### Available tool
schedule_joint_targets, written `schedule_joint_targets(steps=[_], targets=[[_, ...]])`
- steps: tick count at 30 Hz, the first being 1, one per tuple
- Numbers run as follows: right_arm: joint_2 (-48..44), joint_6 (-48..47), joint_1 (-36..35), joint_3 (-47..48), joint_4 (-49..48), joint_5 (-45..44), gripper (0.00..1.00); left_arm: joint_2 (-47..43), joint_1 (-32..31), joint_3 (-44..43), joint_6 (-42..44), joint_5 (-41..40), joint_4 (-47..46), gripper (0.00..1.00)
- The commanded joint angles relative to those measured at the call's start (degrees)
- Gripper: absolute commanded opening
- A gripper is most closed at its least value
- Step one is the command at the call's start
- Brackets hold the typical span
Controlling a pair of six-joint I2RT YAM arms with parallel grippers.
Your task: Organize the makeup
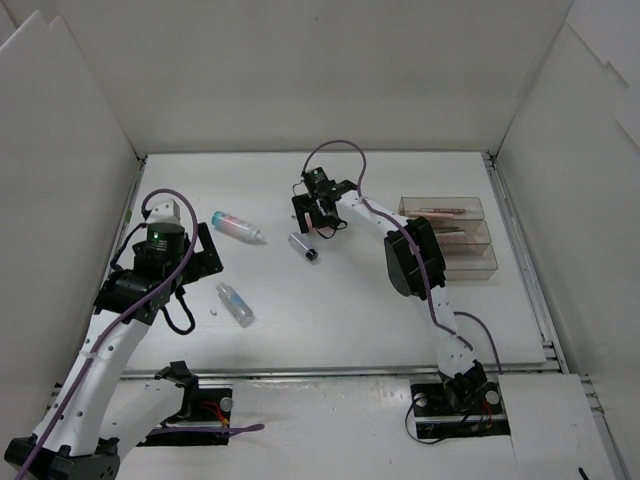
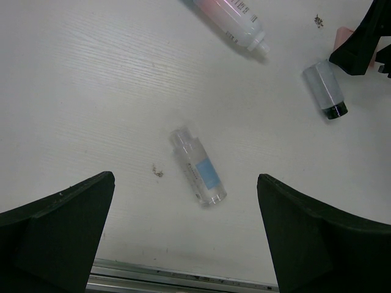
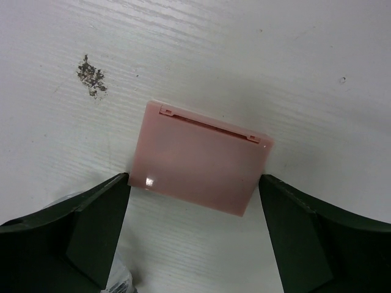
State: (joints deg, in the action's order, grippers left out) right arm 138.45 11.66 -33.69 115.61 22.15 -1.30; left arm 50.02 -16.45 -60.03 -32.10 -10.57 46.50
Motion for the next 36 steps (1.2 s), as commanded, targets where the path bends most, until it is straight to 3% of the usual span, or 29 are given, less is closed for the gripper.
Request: schedule_joint_targets(steps=[1,9,15,21,26,36], targets=[[0.85,3.02,0.38,0.4,2.37,-2.65,0.81,0.25,-0.25,-0.44,-0.25,-0.33,-1.33,0.98],[-3.45,1.44,2.93,-5.92,2.46,-2.83,0.62,-0.19,-0.25,0.0,-0.25,-0.25,-1.5,0.98],[-7.58,-1.73,4.07,-9.97,2.46,-3.18,0.8,0.69,-0.25,-0.18,-0.16,0.11,-2.03,0.98],[-7.94,2.92,4.07,-8.74,2.37,-2.22,0.92,1.66,-0.25,-0.79,0.28,0.55,-2.91,0.98],[-7.24,9.59,4.08,-7.51,2.46,-3.7,0.92,1.75,-0.25,-0.79,0.54,0.46,-2.99,0.98],[-5.12,13.12,4.16,-5.66,2.46,-6.08,0.92,1.48,-0.25,0.09,0.72,0.2,-3.43,0.98]])
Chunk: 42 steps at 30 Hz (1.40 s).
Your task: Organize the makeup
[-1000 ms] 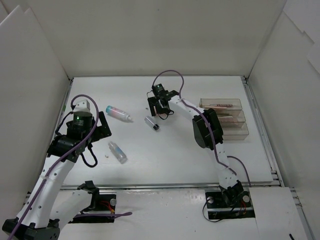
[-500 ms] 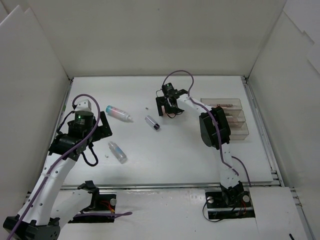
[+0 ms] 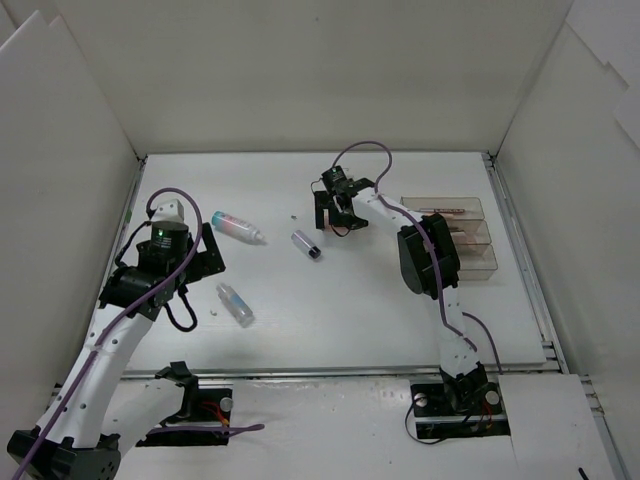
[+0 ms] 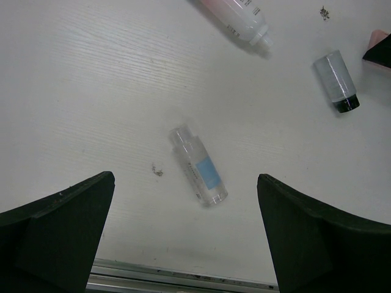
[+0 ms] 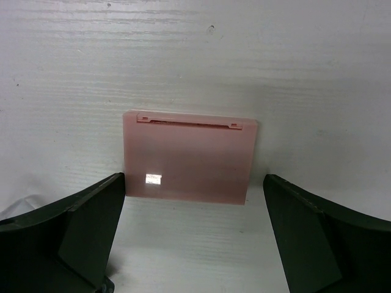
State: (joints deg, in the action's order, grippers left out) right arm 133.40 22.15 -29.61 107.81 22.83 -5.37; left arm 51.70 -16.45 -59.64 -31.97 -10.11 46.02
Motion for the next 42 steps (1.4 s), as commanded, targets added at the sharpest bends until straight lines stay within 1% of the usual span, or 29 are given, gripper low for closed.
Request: schedule_joint_targets(steps=[1,4,7,10,13,16,17,19,20,22,27,28,30,31,33,34,37,38,39,42], targets=[[0.19,2.72,-0.01,2.4,1.87,-2.1,0.92,-0.02,-0.25,-0.3,0.59,-0.18,-3.04,0.98],[1.07,2.63,0.07,2.84,1.95,-1.93,0.92,0.24,-0.25,-0.66,0.85,-0.17,-3.22,0.98],[2.21,2.37,0.07,3.11,2.39,-1.93,0.89,0.5,-0.25,-1.01,1.12,-0.35,-3.22,0.98],[2.74,2.11,-0.1,3.02,2.75,-1.67,0.83,0.59,-0.25,-1.01,1.03,-0.44,-3.39,0.98],[3.35,2.19,-0.01,3.28,3.01,-0.97,0.73,0.77,-0.25,-0.92,1.03,-0.18,-3.57,0.98],[3.44,1.41,-0.01,3.29,3.01,-0.7,0.54,1.03,-0.25,-1.09,1.12,0.0,-3.66,0.98],[3.27,1.05,-0.01,3.11,3.01,-0.87,0.43,1.03,-0.25,-1.18,1.12,-0.26,-3.57,0.98],[2.13,-0.43,-0.01,2.67,2.92,-1.84,0.32,1.03,-0.25,-1.27,1.12,-0.26,-3.57,0.98],[1.51,-1.49,-0.01,2.5,3.01,-2.28,0.22,0.94,-0.25,-1.27,1.12,-0.26,-3.66,0.98],[-1.02,-4.46,0.07,1.97,2.92,-2.9,0.16,0.94,-0.25,-1.45,1.03,-0.35,-3.66,0.98],[-8.85,-12.03,0.07,0.21,2.92,-4.04,0.12,1.29,-0.25,-1.45,1.2,-0.35,-4.62,0.98],[-12.0,-14.48,0.16,-1.1,2.84,-4.21,0.11,1.73,-0.25,-1.62,1.29,-0.18,-4.8,0.98],[-15.26,-16.26,0.95,-2.86,2.84,-3.51,0.1,2.44,-0.25,-2.06,1.38,0.09,-5.5,0.98],[-18.76,-17.57,1.3,-5.13,2.75,-2.47,0.1,2.96,-0.25,-2.24,1.55,0.18,-5.68,0.98],[-22.03,-18.54,3.06,-9.08,2.75,-0.27,0.1,3.58,-0.25,-2.68,1.64,0.7,-6.46,0.98],[-25.35,-19.24,4.02,-10.76,2.66,0.18,0.1,4.1,-0.25,-2.76,1.73,0.88,-6.73,0.98],[-31.16,-21.61,8.32,-16.74,2.31,1.41,0.1,4.81,-0.25,-2.94,1.91,1.67,-7.79,0.98],[-32.23,-21.62,9.38,-18.15,2.39,1.58,0.11,4.99,-0.77,-3.03,1.73,2.11,-8.14,0.98],[-33.11,-24.5,10.43,-20.51,2.13,1.59,0.11,5.25,-0.78,-3.03,1.82,2.2,-8.31,0.98],[-35.67,-25.93,14.48,-24.3,1.78,2.81,0.12,6.13,-0.78,-3.29,1.73,2.9,-8.75,0.98]])
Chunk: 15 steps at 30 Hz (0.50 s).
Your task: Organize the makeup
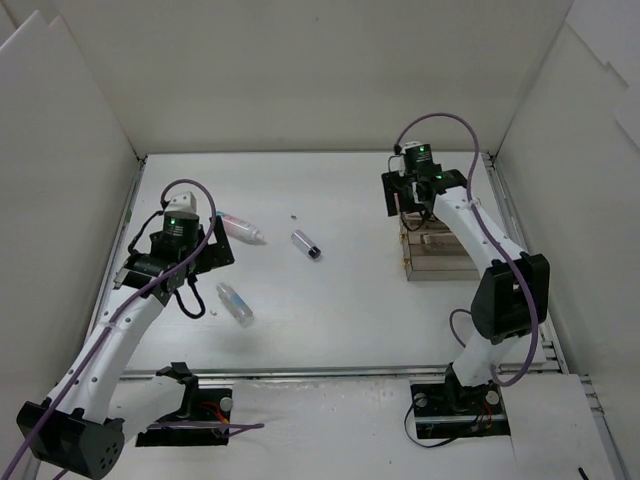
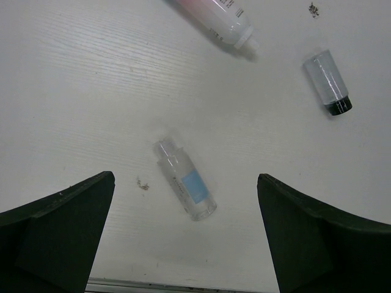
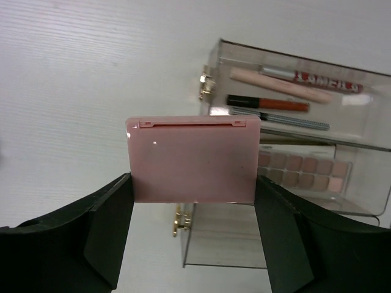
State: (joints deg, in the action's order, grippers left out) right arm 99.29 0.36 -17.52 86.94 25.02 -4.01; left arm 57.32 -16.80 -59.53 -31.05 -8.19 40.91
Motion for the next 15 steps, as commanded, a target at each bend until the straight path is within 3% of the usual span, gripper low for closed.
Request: schedule_joint_targets(steps=[1,7,15], targets=[[-2.07,-4.14,4.4,-4.22,-0.67,1.98,0.12,0.69,-0.43,-3.58,0.73,1.15,-3.73,0.98],[-1.46,-4.31,11.36,-9.23,-5.32,6.03,0.12,0.43,-0.43,-3.76,0.64,1.16,-3.2,0.98],[2.23,-4.49,16.02,-8.71,-6.82,7.17,0.13,-1.07,-0.43,-2.61,0.2,0.72,-2.23,0.98]])
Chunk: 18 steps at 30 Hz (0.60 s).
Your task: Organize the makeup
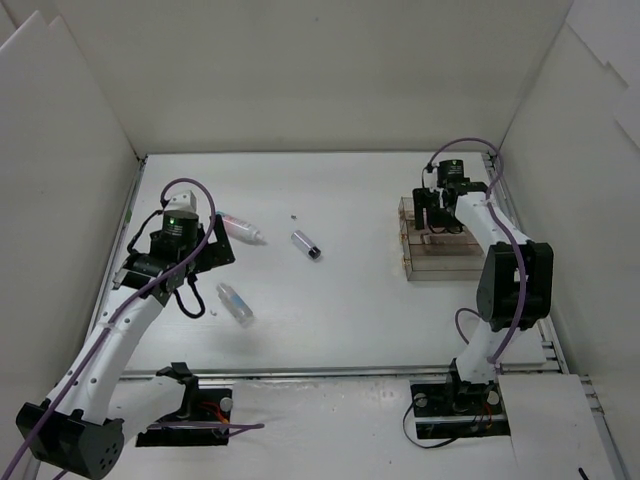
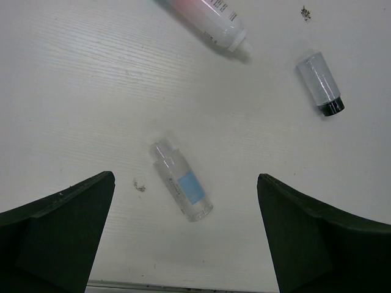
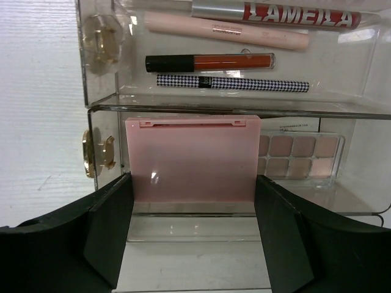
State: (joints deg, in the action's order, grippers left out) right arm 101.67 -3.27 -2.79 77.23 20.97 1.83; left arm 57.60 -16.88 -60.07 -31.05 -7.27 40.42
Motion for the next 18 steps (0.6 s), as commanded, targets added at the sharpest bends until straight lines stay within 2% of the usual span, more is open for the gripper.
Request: schedule_joint_targets(steps=[1,5,8,11,14,18], targets=[[0.02,-0.95,1.47,0.9,-2.78,1.43,0.14,-1.44,-0.34,-1.98,0.2,-0.29,-1.67,0.98],[0.9,-0.6,2.08,0.29,-2.78,1.25,0.23,-1.79,-0.34,-2.15,0.2,-0.38,-1.31,0.98],[0.55,0.19,2.08,-0.33,-2.78,2.31,0.41,-1.71,-0.34,-2.15,0.29,-0.47,-1.14,0.98],[-0.5,0.8,2.08,-0.85,-2.87,2.48,0.52,-1.44,-0.34,-2.06,0.11,-0.2,-1.31,0.97],[-1.91,1.07,2.0,-1.29,-2.87,2.05,0.6,-1.09,-0.34,-2.15,0.11,-0.12,-1.14,0.98],[-3.14,1.42,2.0,-1.56,-2.78,0.72,0.65,-0.83,-0.34,-2.06,-0.5,-0.2,-1.14,0.98]])
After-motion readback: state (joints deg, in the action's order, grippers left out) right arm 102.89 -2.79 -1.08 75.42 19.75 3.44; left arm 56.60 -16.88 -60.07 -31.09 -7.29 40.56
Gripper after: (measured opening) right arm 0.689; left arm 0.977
